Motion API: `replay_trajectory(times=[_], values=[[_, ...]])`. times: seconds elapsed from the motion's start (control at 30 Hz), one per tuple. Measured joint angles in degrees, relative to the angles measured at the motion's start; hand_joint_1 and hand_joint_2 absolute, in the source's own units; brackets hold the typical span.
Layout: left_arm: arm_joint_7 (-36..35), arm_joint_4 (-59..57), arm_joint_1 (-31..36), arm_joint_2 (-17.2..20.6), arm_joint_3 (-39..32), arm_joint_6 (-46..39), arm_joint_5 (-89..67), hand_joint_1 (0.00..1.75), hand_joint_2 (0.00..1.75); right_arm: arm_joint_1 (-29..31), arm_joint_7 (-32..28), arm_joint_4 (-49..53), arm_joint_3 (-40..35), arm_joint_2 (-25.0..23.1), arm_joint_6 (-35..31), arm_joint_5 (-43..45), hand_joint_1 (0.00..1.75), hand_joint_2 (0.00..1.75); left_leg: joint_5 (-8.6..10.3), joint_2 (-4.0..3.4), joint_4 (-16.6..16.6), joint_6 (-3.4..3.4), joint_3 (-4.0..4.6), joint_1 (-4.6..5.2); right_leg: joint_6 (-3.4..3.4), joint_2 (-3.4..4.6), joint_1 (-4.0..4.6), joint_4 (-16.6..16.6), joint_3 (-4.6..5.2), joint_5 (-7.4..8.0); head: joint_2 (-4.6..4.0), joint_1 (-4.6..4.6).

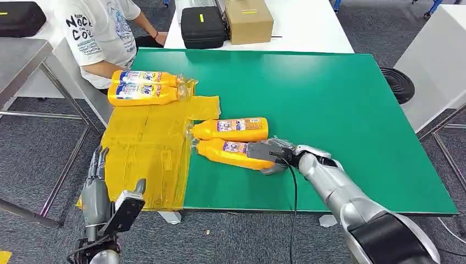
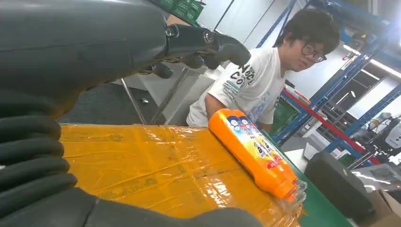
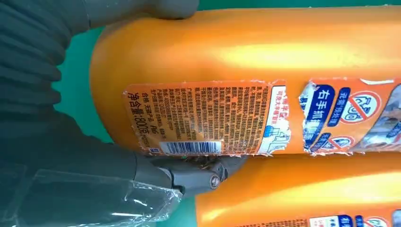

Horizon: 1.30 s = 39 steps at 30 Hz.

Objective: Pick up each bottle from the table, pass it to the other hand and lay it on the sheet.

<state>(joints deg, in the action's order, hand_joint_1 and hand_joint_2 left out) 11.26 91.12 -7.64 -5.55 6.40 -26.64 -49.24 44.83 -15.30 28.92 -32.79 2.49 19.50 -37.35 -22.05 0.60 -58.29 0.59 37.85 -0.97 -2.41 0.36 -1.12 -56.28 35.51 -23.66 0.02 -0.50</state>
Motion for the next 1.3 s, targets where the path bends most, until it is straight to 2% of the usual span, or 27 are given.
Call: replay_trajectory(times=[0.23,0.37,0.53,0.7,0.9,0.97,1.03,1.3], values=[[-0.18,-0.02,-0.01,0.00,0.00,0.07,-0.66,0.00,1.75,-1.63,-3.41,0.48,-0.28,-0.18,-2.74,2.25,1.75,1.75,0.00,0.00,0.00,0.00,0.03,0.00,0.00,0.00,0.00,-0.01,0.01,0.00,0.00,-0.02],[2.15,-0.02,-0.15,-0.11,-0.81,2.15,5.21,0.00,1.75,-5.38,-8.88,5.23,-0.13,-0.92,-7.39,5.62,1.75,1.75,-0.02,-0.01,0.00,-0.02,0.05,-0.04,0.01,0.00,0.04,-0.01,0.08,-0.01,0.00,0.00],[9.92,-1.40,1.02,-0.61,-4.19,13.23,30.32,0.00,1.75,-12.75,-10.68,16.34,1.59,-2.99,-9.53,10.51,1.75,1.75,-0.03,-0.02,0.00,-0.04,0.13,-0.10,0.03,0.00,0.11,-0.01,0.16,-0.04,0.00,-0.02],[10.34,-3.97,2.11,-1.11,-7.17,26.41,49.21,0.00,1.75,-18.02,-14.90,23.58,4.09,-5.00,-9.38,14.36,1.75,1.75,-0.03,-0.03,0.00,-0.04,0.16,-0.10,0.04,0.01,0.10,-0.01,0.21,-0.04,0.00,0.00],[10.32,-4.32,2.26,-1.11,-7.45,27.55,50.45,0.00,1.75,-18.54,-15.37,24.28,4.39,-5.22,-9.44,14.55,1.75,1.75,-0.03,-0.03,0.00,-0.04,0.17,-0.10,0.04,0.01,0.10,-0.01,0.21,-0.04,0.00,-0.02],[10.25,-5.24,2.70,-1.11,-8.00,30.72,53.30,0.00,1.75,-20.10,-17.04,26.11,5.35,-5.98,-10.14,15.41,1.75,1.75,-0.02,-0.01,0.00,-0.04,0.19,-0.10,0.04,0.00,0.10,0.00,0.23,-0.04,0.00,0.00],[9.64,-8.50,5.61,-1.11,-7.72,36.06,55.71,0.00,1.75,-23.76,-19.73,28.28,8.35,-9.55,-12.92,15.89,1.75,1.75,-0.02,-0.02,0.00,-0.04,0.21,-0.10,0.04,0.00,0.10,0.00,0.26,-0.03,0.00,0.00],[8.72,-10.99,7.50,-1.09,-4.81,40.46,57.05,0.00,1.75,-24.12,-21.66,24.52,9.55,-12.44,-13.44,16.39,1.75,1.75,-0.02,-0.04,0.00,-0.04,0.22,-0.10,0.04,0.01,0.10,-0.01,0.28,-0.03,0.00,0.00]])
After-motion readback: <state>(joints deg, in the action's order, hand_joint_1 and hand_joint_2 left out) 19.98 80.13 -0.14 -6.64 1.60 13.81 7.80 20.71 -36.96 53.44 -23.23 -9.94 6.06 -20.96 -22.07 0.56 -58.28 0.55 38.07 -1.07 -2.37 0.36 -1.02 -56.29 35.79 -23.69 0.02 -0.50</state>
